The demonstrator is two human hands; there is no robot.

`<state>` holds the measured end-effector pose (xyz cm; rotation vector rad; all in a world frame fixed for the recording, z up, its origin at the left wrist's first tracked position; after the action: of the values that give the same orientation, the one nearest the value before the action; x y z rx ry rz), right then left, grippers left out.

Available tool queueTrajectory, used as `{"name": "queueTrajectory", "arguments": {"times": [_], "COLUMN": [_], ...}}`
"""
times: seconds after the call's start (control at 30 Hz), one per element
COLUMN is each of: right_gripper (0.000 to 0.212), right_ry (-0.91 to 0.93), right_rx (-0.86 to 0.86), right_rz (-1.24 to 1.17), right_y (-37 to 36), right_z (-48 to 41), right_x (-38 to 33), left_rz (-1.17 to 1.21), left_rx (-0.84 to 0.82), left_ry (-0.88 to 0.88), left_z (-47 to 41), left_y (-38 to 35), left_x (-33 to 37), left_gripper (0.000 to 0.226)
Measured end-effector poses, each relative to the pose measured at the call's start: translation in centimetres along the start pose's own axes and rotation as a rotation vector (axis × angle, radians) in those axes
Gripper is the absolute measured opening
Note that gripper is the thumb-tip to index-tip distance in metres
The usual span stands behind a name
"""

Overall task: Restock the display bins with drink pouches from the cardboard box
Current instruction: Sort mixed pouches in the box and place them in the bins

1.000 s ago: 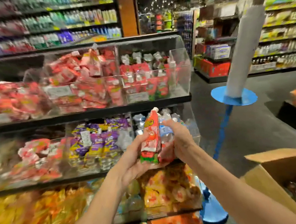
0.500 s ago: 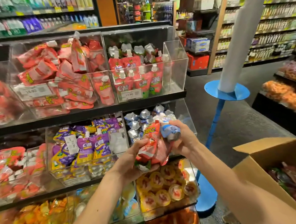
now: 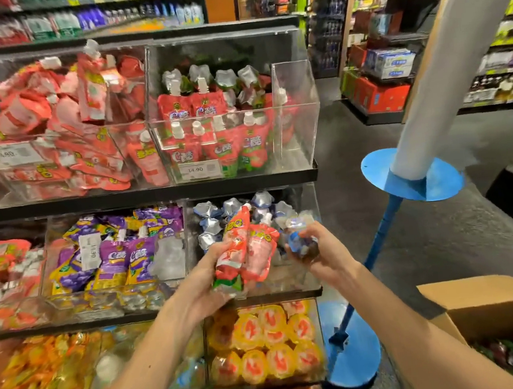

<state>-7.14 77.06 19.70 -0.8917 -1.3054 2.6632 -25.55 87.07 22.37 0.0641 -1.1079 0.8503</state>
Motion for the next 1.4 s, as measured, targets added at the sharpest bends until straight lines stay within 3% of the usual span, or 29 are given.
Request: {"name": "queueTrajectory", "arguments": {"times": [0.1,0.23,0.37,0.53,0.7,0.83,1.0,1.13,1.23,1.3,1.4], "right_gripper": [0.016,0.013,0.043,0.054,0.026,0.026,0.016,0.04,0.057,0.047,0.032], "right_ry": [-0.012,0.022,0.144,0.208,0.203,0.224,0.257,0.108,0.118,0.174,0.235], "right_rx": [-0.095,-0.055,0.029,0.128,0.303,0.388,0.304,0.161,0.069,-0.018,-0.142], "right_rz": [-0.067,-0.127,-0.158,-0.227,-0.089,0.007,0.258,0.39,0.398,0.437,0.44], "right_y": [-0.5,-2.1,-3.6,-3.5,-2.5,-2.0,-3.5,-4.9,-5.9,-7.1,-8.4], "right_z": [-1.9,-4.3,-6.9,-10.1,-12.0,-12.6,-7.9,-3.3,-0.9,0.6,2.5], "right_x": [-0.9,-1.0,-1.3,-1.4,-0.7,0.0,1.2,4.0,5.1,5.1,4.8], "left_rz": [0.033,0.009,0.024,0.007,0.014,0.008,-0.027,-0.037,-0.024,-0.024,0.033], "left_rx": [0.036,0.063,0.023,0.015,0.009,0.023,-0.001,-0.088,-0.118,-0.125,-0.259], "left_ry": [0.023,0.029,0.024,0.043,0.067,0.098,0.055,-0.033,-0.075,-0.104,-0.16], "left_z": [-1.0,-1.9,-2.5,-3.5,-4.1,-4.5,-4.5,-4.1,-3.3,-2.6,-1.3], "left_y": [-0.5,-0.6,-0.6,-0.1,0.0,0.4,1.0,1.9,1.7,1.9,2.4], "left_x": [-0.5,-0.5,0.4,1.2,1.6,1.6,1.9,2.7,3.6,4.2,5.1], "left_gripper": [0.042,0.048,0.056,0.053,0.047,0.05,0.053,0.074,0.046,0.038,0.059]}}
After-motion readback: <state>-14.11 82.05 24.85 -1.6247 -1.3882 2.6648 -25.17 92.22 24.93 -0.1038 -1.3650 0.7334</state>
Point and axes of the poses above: each hand's wrist, its own z-axis away from the middle knuckle, its own y-axis out of the back of the hand, x = y × z, the point moved 3 cm from there along -z, towards the middle knuckle, and after that the axes turned 15 degrees about -z, right-handed, at the moved point
